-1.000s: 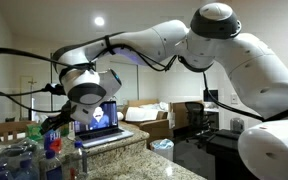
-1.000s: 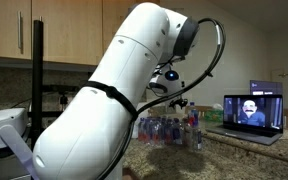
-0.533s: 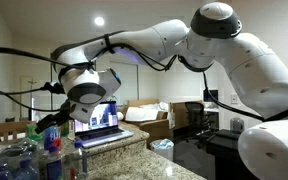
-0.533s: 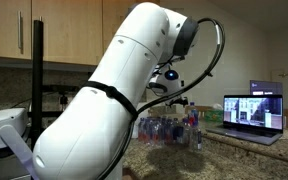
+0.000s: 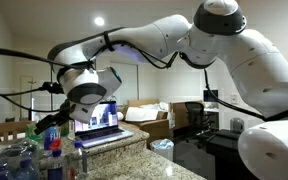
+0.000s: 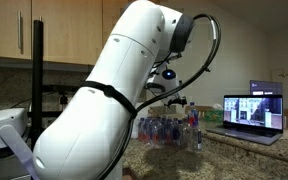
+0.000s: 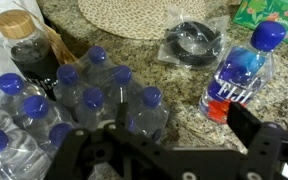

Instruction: Put the water bottles upright

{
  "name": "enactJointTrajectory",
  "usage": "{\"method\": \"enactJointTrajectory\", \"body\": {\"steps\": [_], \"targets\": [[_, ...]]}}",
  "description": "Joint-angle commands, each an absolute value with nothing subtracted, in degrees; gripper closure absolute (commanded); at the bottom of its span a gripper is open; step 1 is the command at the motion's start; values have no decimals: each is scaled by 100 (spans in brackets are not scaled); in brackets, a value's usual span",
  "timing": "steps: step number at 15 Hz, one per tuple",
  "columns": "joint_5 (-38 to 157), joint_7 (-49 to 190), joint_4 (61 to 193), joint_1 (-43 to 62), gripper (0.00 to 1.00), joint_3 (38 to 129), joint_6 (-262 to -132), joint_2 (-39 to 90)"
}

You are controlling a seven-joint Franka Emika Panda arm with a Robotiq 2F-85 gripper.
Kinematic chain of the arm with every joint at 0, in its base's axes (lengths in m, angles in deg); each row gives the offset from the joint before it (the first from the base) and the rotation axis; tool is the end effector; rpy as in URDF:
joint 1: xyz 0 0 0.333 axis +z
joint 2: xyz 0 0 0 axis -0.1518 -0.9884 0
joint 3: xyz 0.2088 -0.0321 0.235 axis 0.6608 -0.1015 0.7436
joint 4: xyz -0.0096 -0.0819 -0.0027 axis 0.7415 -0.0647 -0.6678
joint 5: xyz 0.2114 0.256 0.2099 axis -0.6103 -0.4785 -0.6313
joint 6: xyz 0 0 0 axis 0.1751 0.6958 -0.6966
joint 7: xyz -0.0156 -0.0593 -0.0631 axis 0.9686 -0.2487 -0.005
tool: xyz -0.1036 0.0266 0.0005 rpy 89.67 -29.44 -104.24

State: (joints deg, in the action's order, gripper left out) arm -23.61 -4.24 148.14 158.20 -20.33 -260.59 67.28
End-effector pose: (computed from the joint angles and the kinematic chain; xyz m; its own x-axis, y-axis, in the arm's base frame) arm 0.5418 0.2406 0.4203 -0.4196 -0.3464 -0.8390 -0.5744 0.8171 -0.0501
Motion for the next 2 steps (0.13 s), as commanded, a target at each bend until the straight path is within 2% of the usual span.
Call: {"method": "enactJointTrajectory", "body": {"steps": [1, 2], "targets": [[-2361, -440, 14828, 15820, 0, -2035, -26059, 6698], [-2361, -444, 14838, 15820, 0, -2039, -26059, 6675]]}}
